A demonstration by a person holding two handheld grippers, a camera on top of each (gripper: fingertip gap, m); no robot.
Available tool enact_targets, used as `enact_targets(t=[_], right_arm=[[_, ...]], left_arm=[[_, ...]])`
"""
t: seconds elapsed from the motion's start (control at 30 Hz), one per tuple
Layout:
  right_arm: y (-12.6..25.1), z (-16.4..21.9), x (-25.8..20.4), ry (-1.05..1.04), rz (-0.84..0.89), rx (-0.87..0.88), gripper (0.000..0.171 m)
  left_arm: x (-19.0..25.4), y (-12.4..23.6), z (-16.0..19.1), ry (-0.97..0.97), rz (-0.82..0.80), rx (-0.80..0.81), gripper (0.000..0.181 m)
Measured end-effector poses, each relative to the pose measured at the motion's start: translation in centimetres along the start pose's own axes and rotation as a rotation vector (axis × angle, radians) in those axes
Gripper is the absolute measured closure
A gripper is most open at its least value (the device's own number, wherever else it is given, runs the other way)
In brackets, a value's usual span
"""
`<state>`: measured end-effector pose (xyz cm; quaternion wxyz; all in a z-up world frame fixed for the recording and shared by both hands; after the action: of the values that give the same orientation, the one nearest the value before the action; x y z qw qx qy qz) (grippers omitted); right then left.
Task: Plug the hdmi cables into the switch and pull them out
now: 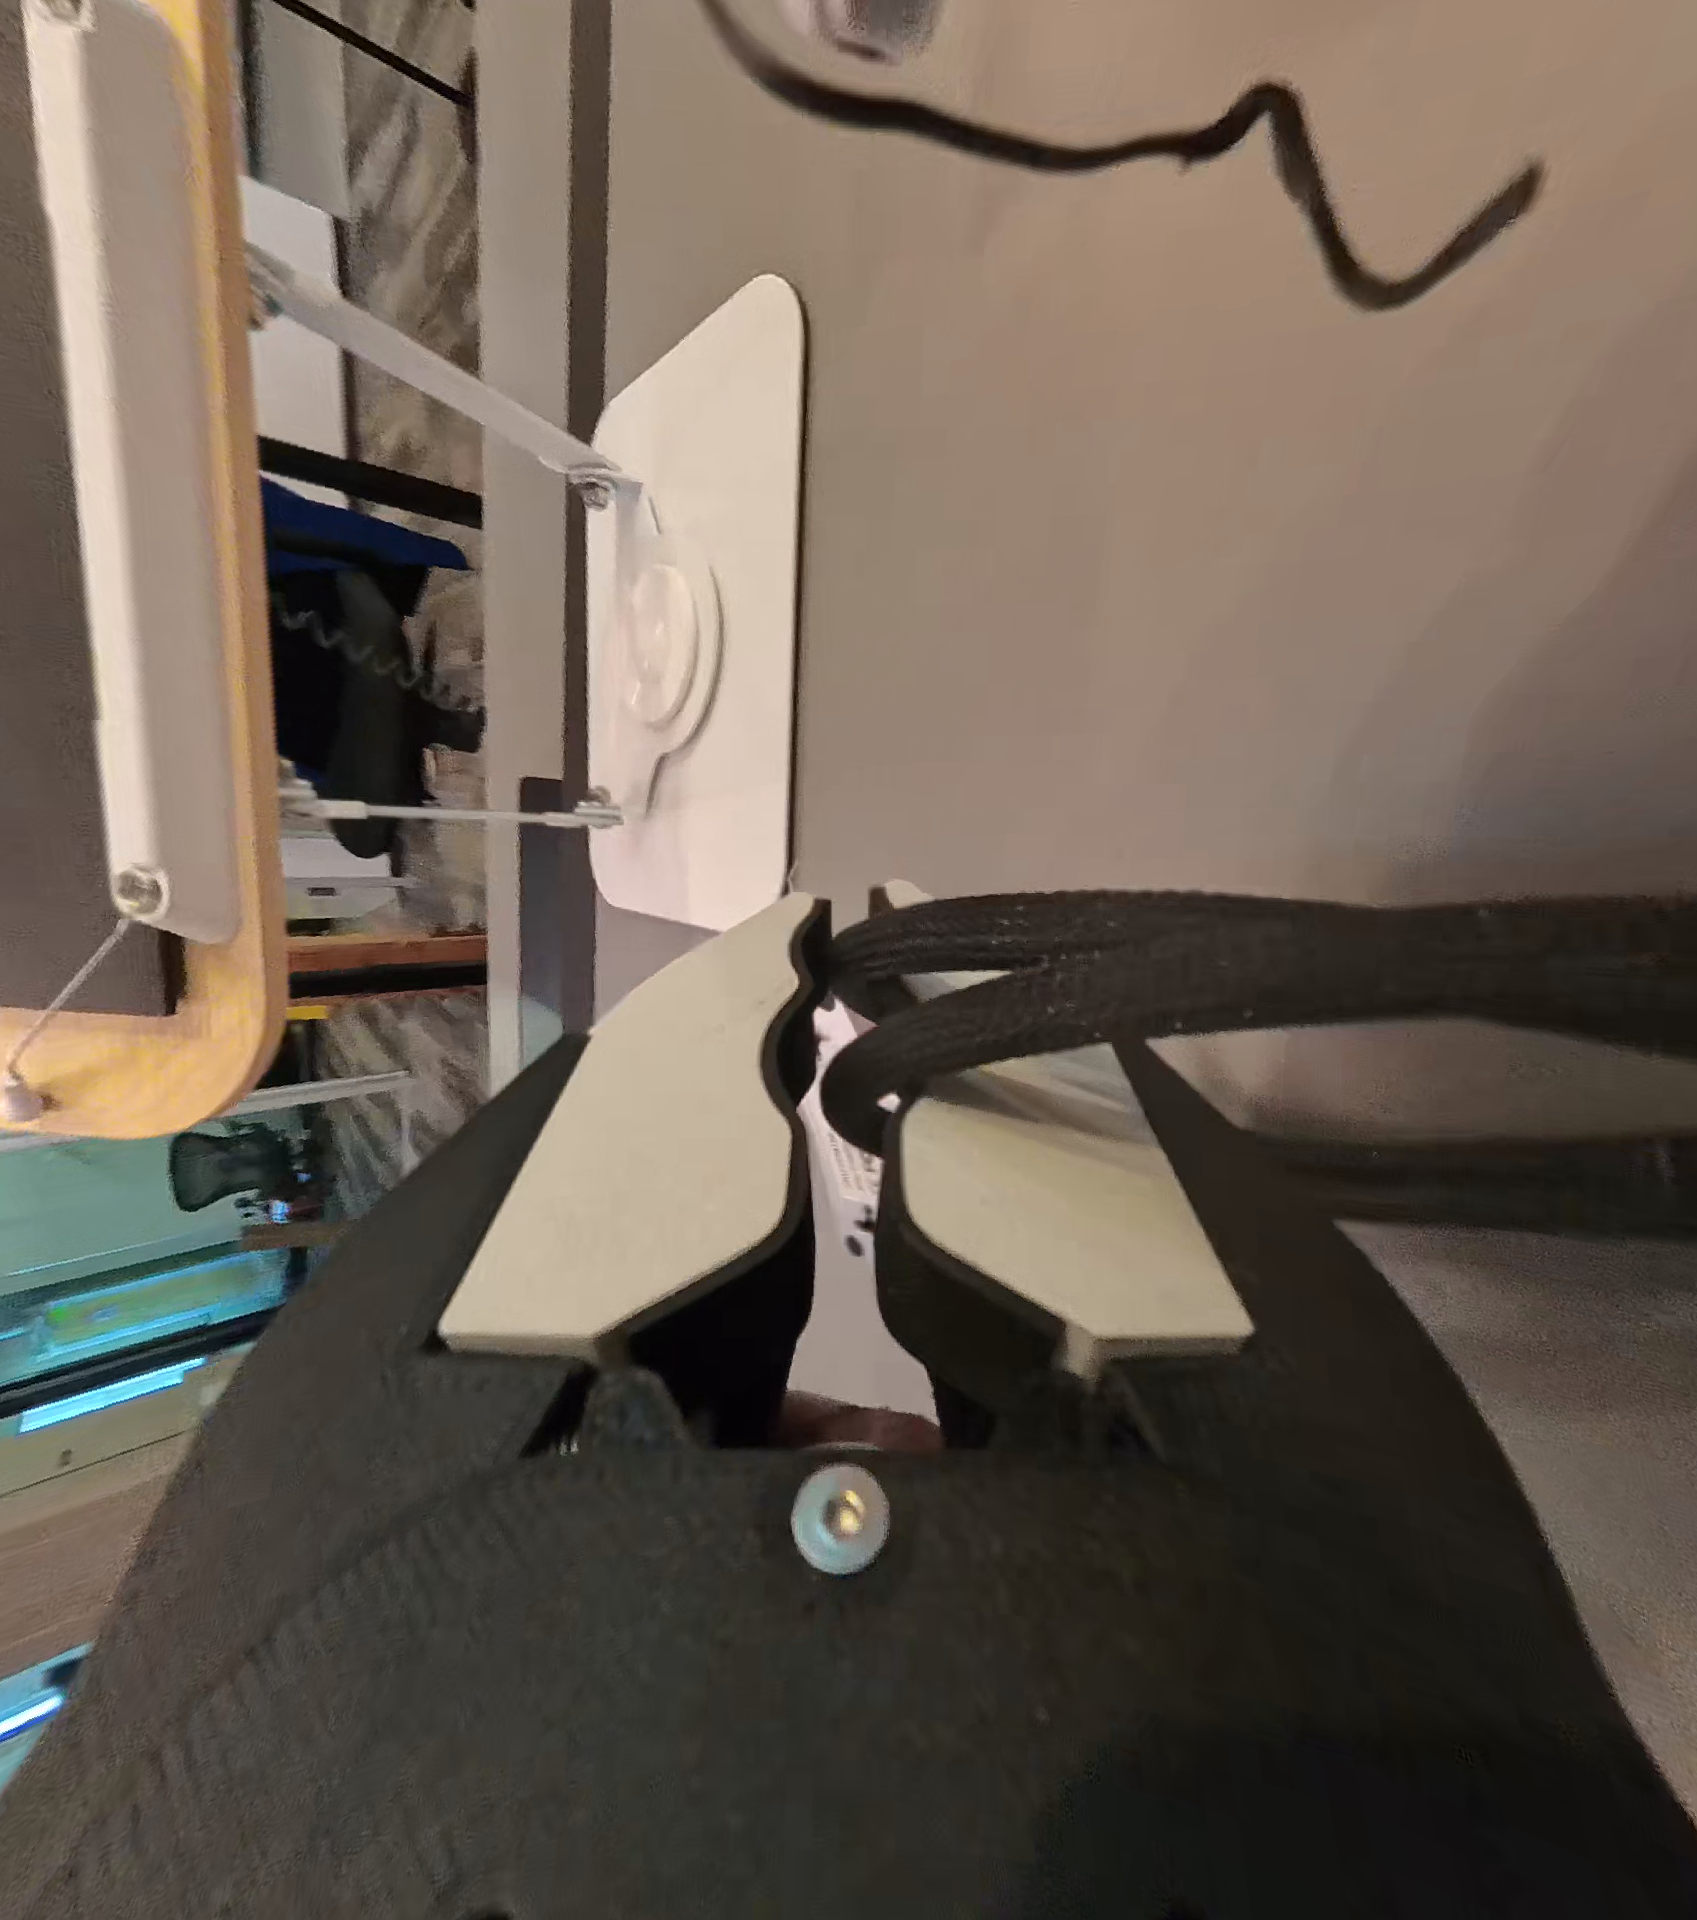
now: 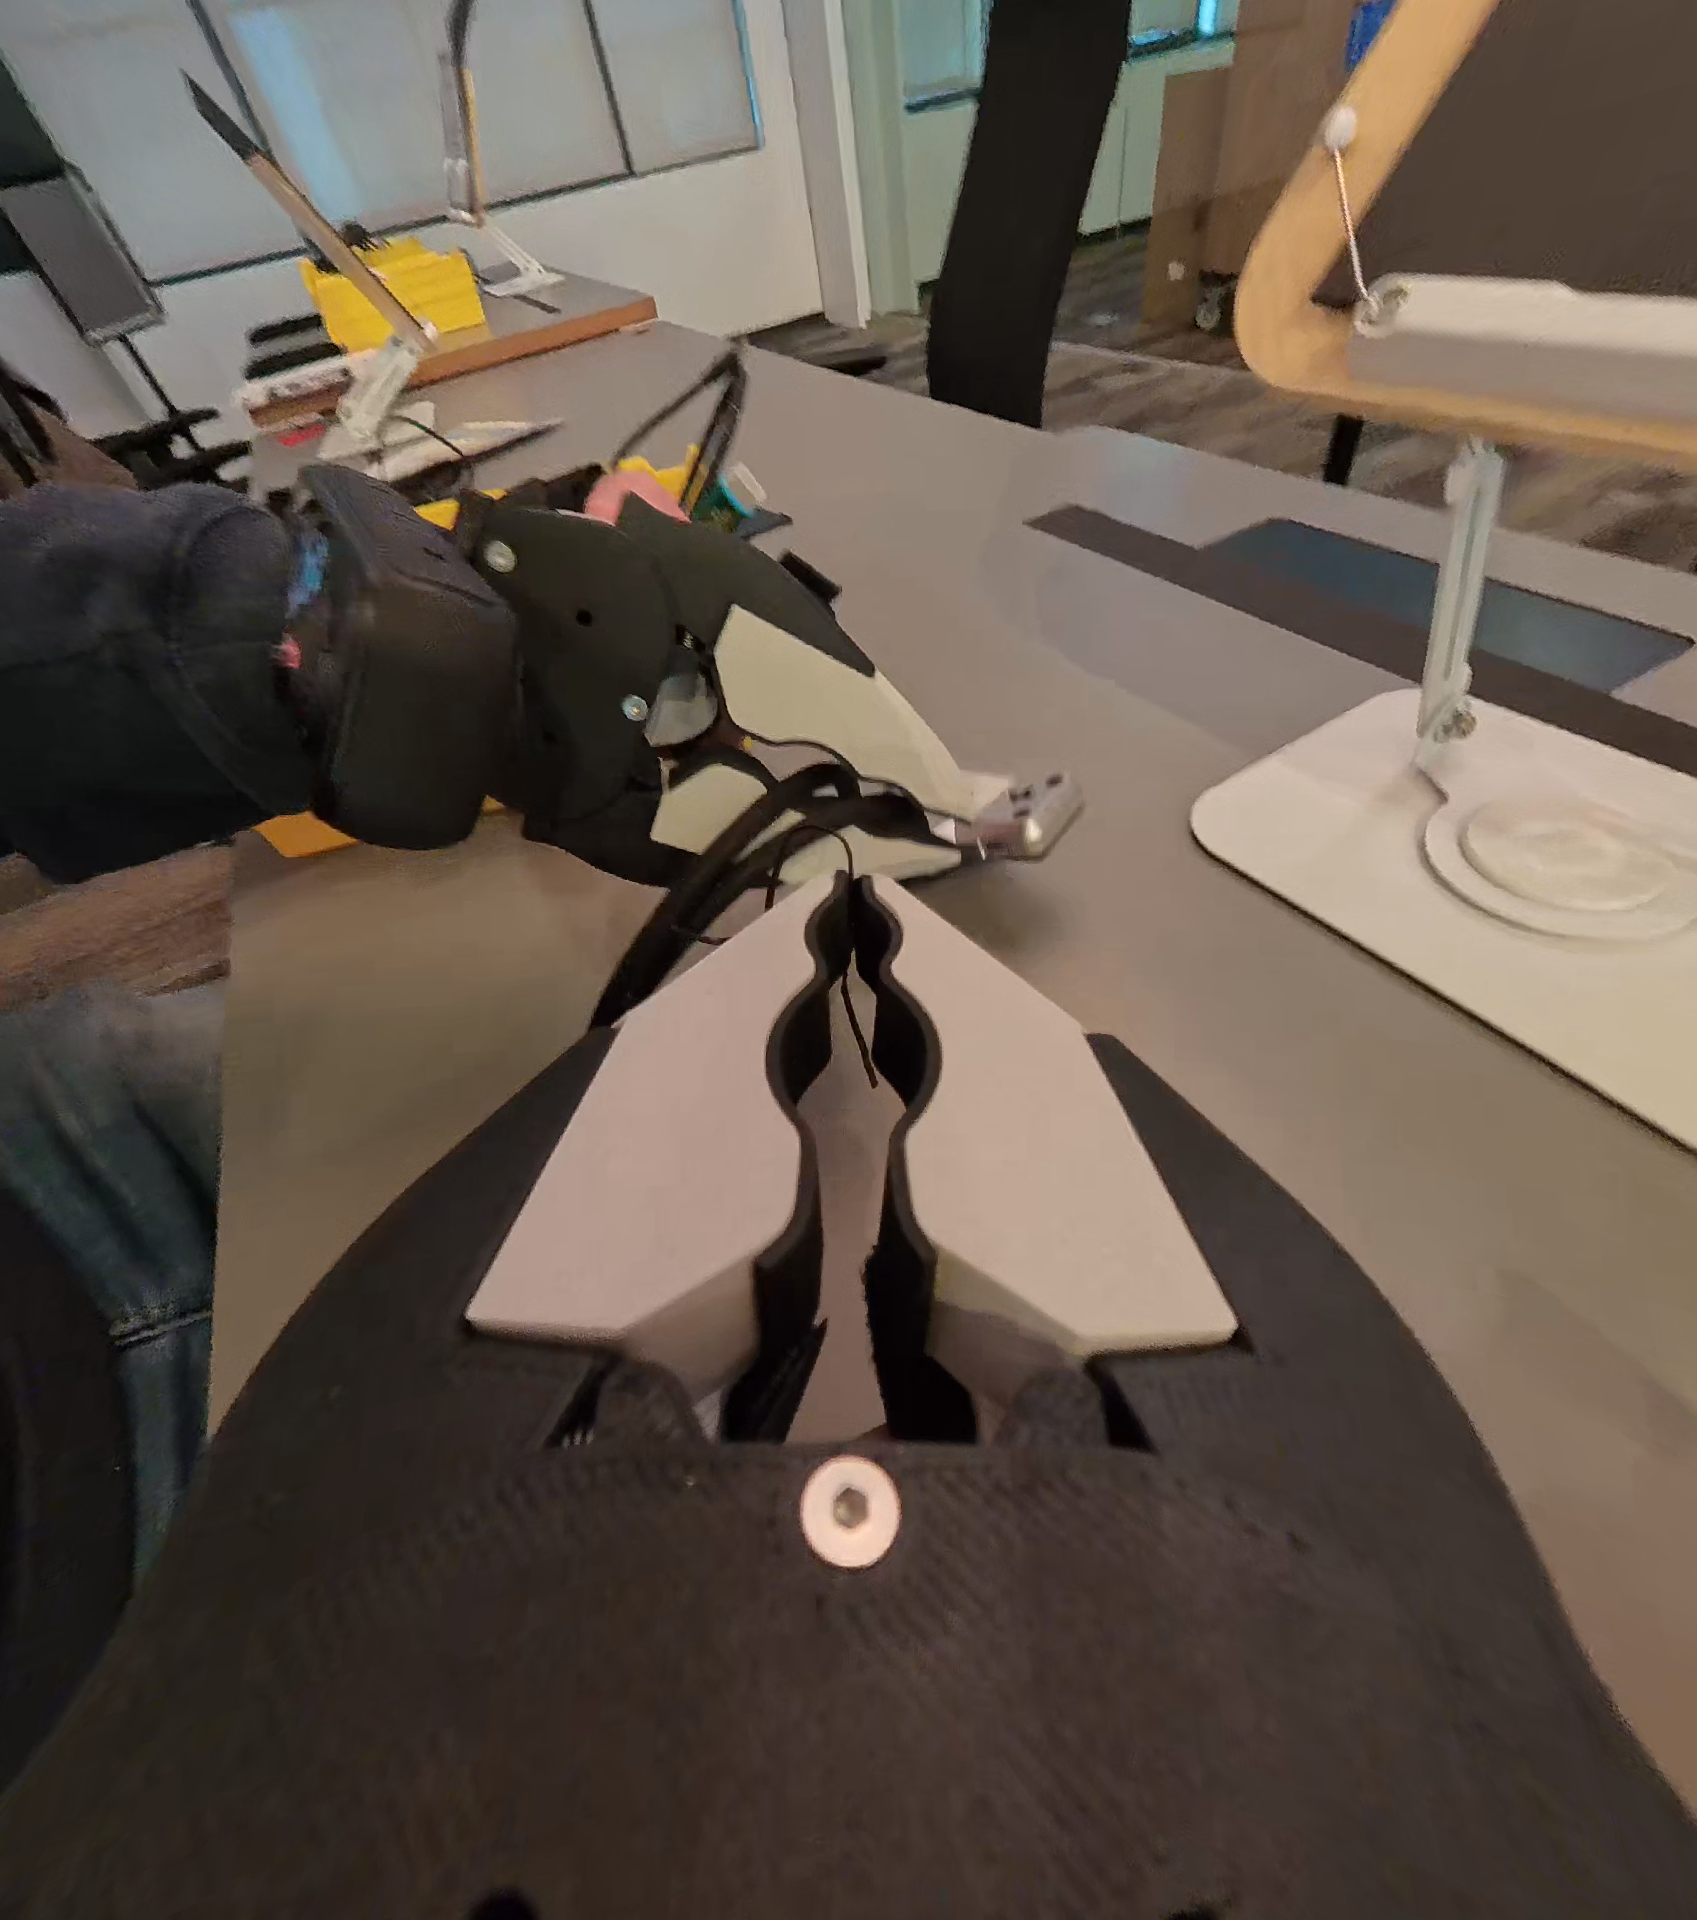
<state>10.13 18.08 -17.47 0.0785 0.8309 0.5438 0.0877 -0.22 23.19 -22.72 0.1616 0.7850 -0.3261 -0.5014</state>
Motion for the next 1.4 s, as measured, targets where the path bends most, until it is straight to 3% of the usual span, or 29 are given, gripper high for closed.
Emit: enact_targets(t=[0.27,0.5,0.8,1.23,1.4], right_arm=[[-2.3,-2.5,-1.3,0.076,-0.096,0.064,0.171],[-3.8,-4.3,-3.1,0.218,-0.163,0.114,0.171],[-4.5,-3.3,-2.4,0.365,-0.098,0.04,0.171],[-3.2,-4.0,-2.0,0.308,-0.143,0.094,0.171],[-2.6,-3.9,-1.5,0.154,-0.185,0.165,0.166]], left_arm=[[0.3,1.6,0.5,0.14,0.2,-0.051,0.176],[-0.5,2.8,-0.1,0.213,0.231,-0.029,0.176],[-1.1,3.8,-1.2,0.211,0.214,0.005,0.176],[-2.0,5.0,-2.8,0.144,0.135,0.068,0.176],[-2.3,5.3,-3.2,0.128,0.107,0.076,0.176]])
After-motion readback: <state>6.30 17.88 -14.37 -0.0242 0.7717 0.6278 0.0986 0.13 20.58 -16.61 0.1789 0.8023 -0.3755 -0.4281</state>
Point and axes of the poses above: each gripper's, where its closed fingertips meet, y back along the fingers, z out of its underside, x = y × z across the jaws, the point moved 4 cm from there along y, back along the fingers, and after that the axes turned 12 degrees about y, right-handed, at the moved point
